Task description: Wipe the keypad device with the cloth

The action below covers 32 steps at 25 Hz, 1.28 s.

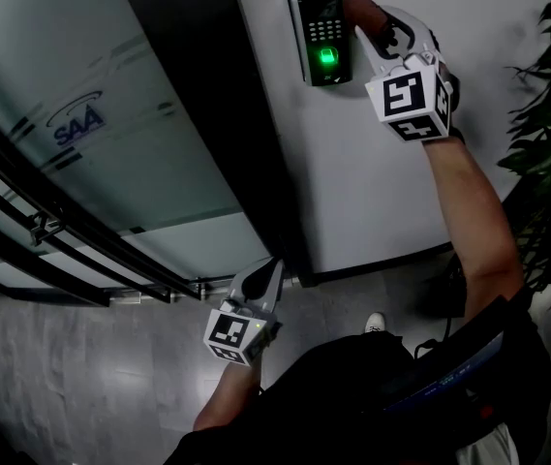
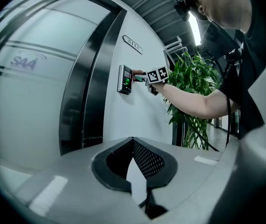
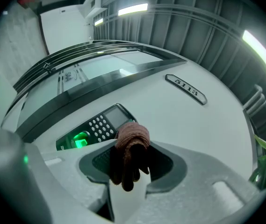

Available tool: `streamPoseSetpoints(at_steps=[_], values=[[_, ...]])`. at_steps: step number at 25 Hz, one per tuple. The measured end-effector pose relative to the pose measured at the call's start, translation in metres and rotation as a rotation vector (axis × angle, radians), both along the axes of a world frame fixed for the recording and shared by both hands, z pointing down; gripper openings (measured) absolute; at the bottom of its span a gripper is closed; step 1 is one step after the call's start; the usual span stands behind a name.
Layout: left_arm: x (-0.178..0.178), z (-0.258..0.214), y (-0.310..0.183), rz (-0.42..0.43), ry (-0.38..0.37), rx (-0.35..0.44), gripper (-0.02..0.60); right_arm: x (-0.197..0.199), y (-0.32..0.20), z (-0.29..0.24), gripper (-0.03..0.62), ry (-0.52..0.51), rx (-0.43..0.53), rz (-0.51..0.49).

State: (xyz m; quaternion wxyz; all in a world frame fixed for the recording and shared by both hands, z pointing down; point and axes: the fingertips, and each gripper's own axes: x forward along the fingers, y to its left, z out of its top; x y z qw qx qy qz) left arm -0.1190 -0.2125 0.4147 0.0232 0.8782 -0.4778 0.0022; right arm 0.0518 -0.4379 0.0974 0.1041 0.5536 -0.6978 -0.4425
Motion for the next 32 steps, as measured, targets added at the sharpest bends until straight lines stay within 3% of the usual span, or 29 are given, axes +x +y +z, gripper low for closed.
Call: streamPoseSetpoints(at_steps=[7, 13, 17, 22, 32], values=[[-0.005, 0.002, 0.0, -0.013, -0.001, -0.003, 0.017, 0.013, 0.003, -0.004, 0.147, -0.065, -0.023, -0.012], [-0.003, 0.004, 0.0, -0.01, -0.001, -0.007, 0.017, -0.013, 0.038, 0.015, 0.147, -0.127, -0.04, -0.124], [0.001, 0.006, 0.003, -0.001, -0.005, -0.015, 0.017, -0.052, 0.046, 0.055, 0.147, -0.07, -0.075, -0.163], [0.004, 0.008, 0.005, 0.005, -0.011, -0.021, 0.017, -0.09, 0.041, 0.074, 0.147, 0.01, -0.069, -0.138], [-0.005, 0.009, 0.005, -0.023, -0.007, -0.025, 0.017, -0.101, 0.027, 0.078, 0.147, 0.121, -0.006, -0.083]])
